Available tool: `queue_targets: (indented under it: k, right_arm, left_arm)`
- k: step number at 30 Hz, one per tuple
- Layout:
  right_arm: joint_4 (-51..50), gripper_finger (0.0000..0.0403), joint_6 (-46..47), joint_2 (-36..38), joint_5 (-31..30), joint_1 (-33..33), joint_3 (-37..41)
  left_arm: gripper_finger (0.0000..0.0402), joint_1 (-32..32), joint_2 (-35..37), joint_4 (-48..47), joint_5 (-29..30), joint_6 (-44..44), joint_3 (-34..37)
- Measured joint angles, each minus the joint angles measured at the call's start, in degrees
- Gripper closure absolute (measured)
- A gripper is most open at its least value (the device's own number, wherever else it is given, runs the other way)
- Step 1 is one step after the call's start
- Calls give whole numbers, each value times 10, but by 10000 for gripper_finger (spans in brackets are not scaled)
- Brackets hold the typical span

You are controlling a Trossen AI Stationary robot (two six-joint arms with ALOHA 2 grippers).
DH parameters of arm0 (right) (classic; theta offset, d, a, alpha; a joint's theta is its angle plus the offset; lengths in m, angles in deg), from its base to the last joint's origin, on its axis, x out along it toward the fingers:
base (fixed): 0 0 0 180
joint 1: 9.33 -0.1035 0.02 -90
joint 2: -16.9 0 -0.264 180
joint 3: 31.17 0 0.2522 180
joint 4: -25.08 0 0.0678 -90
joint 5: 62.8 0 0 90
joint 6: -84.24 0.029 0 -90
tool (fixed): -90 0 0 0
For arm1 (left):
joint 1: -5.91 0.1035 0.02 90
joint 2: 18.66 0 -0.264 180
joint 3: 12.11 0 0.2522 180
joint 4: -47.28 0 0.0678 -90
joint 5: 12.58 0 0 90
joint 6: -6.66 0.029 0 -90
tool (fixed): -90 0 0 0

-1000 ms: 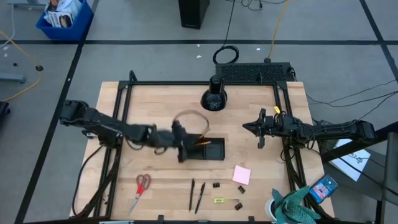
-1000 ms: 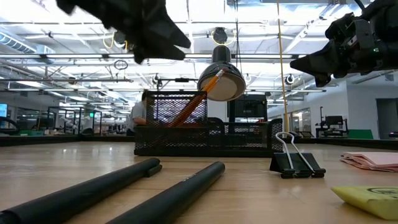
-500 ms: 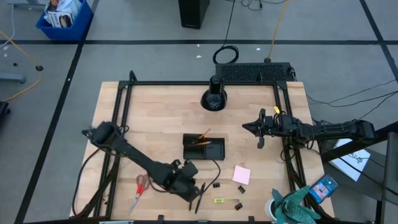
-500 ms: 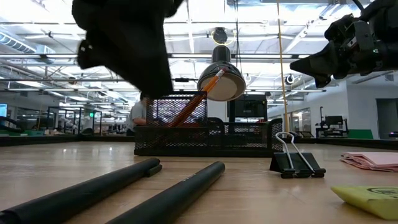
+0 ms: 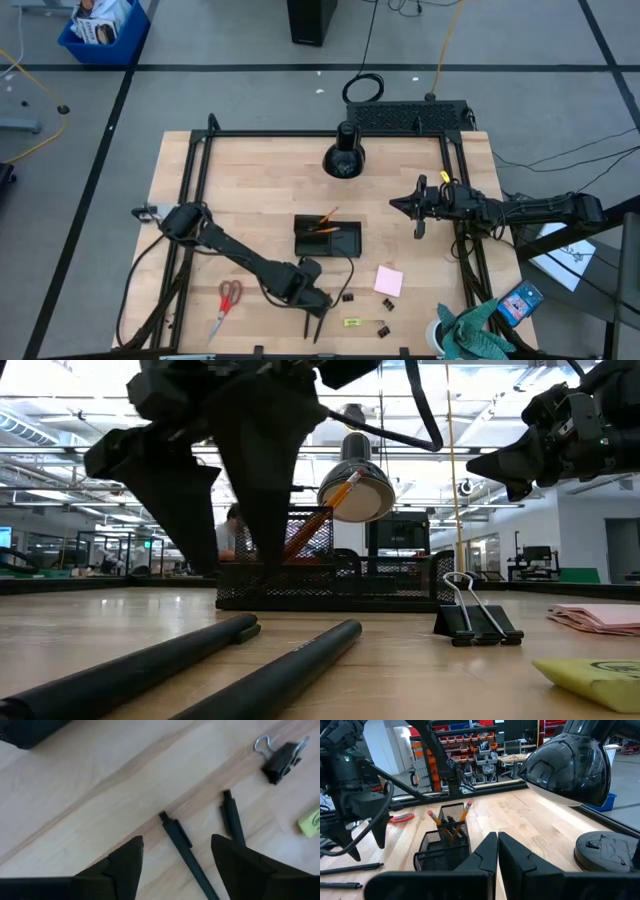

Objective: Pick and place office supplies into organizer
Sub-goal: Put the black pen into the black desk organizer

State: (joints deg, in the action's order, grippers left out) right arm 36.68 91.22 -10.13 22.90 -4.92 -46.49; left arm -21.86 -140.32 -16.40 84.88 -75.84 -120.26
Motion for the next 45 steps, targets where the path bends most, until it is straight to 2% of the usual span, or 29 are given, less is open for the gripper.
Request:
queue_targets:
  k: [8,14,24,28,39,42,45]
  right_arm:
    - [-3,394,0,0,0,0,0]
    - [-4,394,0,0,1,0,0]
    - [-3,394,-1,0,0,0,0]
    - [-3,394,-1,0,0,0,0]
    - [-3,394,-1,0,0,0,0]
    - [-1,394,-1,0,0,0,0]
    - [9,394,-2,0,-1,0,0]
  left_arm:
    - [151,8,-7,1,-23,-8,0]
    - [151,9,-34,4,-64,-11,0]
    - [155,11,-60,7,-74,1,-3]
    - [189,7,-61,0,-76,19,-2]
    - [347,7,-62,-6,-91,124,-1]
    - [373,7,-61,1,-88,167,0]
    - [382,5,-59,11,-57,215,1]
